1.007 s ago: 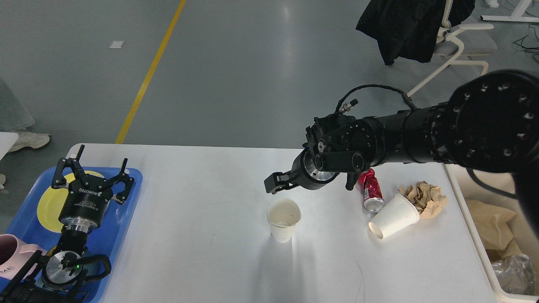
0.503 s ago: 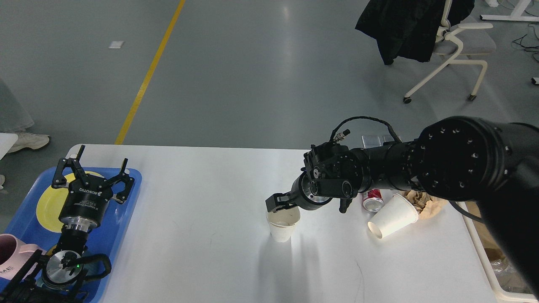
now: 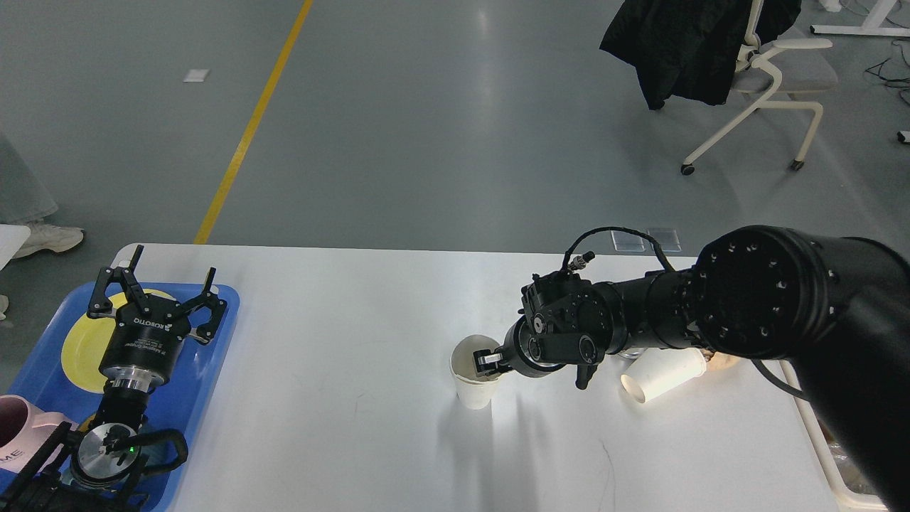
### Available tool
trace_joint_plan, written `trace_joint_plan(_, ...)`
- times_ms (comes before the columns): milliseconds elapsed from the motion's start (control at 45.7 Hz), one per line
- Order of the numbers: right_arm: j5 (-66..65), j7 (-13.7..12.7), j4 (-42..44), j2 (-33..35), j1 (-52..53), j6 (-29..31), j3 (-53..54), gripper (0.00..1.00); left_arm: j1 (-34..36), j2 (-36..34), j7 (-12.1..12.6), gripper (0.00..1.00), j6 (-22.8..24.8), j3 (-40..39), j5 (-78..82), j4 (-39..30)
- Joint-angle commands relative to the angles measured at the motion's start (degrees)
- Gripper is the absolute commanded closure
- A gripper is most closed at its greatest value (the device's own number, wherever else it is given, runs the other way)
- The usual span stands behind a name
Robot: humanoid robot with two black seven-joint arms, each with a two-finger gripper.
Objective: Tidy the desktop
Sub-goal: 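Lower the right gripper and grasp the white paper cup, then carry the white paper cup into the white bin and release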
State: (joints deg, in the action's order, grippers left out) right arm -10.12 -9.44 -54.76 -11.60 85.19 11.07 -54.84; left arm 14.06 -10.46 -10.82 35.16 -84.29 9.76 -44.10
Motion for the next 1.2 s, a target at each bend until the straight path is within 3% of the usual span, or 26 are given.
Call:
trace_joint_plan(0,0.0,-0.1,-0.2,-0.2,0.0,0.4,0.0,0.98,0.0,0.0,-0.1,0.04,0.0,0.0,0.0,0.1)
trace_joint_plan(810,4.8,-0.3,-2.3,0.4,2.2,1.1,0.4,1.00,0.0,0.0,0.0,0.04,0.0,0.0,0.0,0.0)
trace_joint_plan(941,6.5,-0.3,-9.5,5.3,8.5,4.1,-0.3,1.00,0.0,0.0,0.0,0.04,0.0,0.0,0.0,0.0)
trace_joint_plan(1182,7.8,0.7,-30.7,15.2,27.9,8.5,-8.3,1.00,0.0,0.0,0.0,0.04,0.0,0.0,0.0,0.0)
